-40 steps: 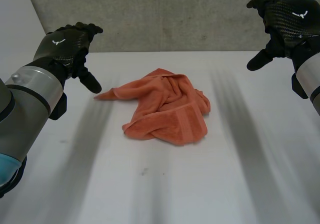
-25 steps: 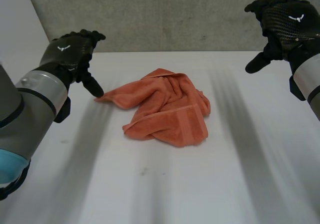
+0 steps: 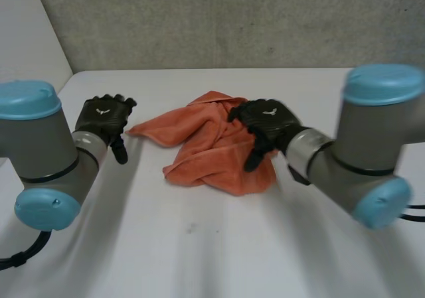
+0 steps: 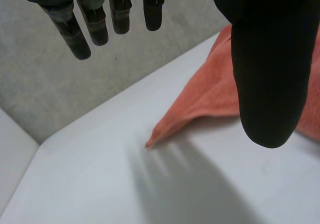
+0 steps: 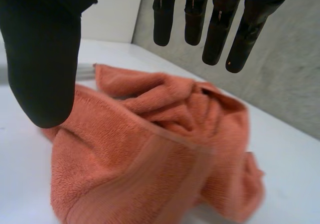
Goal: Fold the laundry
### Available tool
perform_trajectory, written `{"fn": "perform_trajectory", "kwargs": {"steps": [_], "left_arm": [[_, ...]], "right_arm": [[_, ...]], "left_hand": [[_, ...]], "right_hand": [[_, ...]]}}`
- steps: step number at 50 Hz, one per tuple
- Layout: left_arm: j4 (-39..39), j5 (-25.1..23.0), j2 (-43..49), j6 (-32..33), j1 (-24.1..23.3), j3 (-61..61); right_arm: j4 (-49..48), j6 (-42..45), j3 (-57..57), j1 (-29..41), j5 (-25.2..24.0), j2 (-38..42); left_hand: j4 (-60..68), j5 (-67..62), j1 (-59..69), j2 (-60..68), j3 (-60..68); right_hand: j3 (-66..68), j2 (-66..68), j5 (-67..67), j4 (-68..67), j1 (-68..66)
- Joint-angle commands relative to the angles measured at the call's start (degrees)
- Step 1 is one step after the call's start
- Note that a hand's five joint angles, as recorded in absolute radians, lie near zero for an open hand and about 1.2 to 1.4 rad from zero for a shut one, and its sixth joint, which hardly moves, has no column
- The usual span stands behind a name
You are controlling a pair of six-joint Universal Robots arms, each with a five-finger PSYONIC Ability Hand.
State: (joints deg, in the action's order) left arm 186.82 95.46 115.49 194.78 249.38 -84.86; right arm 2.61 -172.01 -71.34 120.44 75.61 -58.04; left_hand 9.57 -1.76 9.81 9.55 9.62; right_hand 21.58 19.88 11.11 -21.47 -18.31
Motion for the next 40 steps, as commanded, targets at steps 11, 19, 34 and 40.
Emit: {"fn": "perform_trajectory", "kwargs": {"steps": [11, 19, 34, 40], "left_arm": [[0.91, -0.1, -5.1, -0.28, 3.22, -7.34], [1.18, -0.1, -5.27, -0.36, 3.57, -7.07], [6.36, -0.01, -5.27, -12.2, 0.32, -6.64], [6.54, -0.01, -4.66, -21.26, -1.17, -5.85]], "right_arm": [[6.96, 0.62, 25.36, 2.34, 4.37, 23.76], [5.39, -0.34, 27.91, 2.26, 3.84, 6.23], [3.63, 0.36, 24.93, 2.26, 3.58, -15.35], [3.98, 1.15, 22.3, 1.91, 3.84, -21.93]], "left_hand": [[0.43, 1.76, 0.19, 0.45, 0.38], [0.43, 1.76, 0.19, 0.45, 0.38], [0.43, 1.76, 0.19, 0.45, 0.38], [0.43, 1.76, 0.19, 0.45, 0.38]], "right_hand": [[54.27, 55.97, 54.74, -54.38, -57.54], [58.42, 60.12, 58.89, -58.53, -61.69], [58.42, 60.12, 58.89, -58.53, -61.69], [58.42, 60.12, 58.89, -58.53, -61.69]]}}
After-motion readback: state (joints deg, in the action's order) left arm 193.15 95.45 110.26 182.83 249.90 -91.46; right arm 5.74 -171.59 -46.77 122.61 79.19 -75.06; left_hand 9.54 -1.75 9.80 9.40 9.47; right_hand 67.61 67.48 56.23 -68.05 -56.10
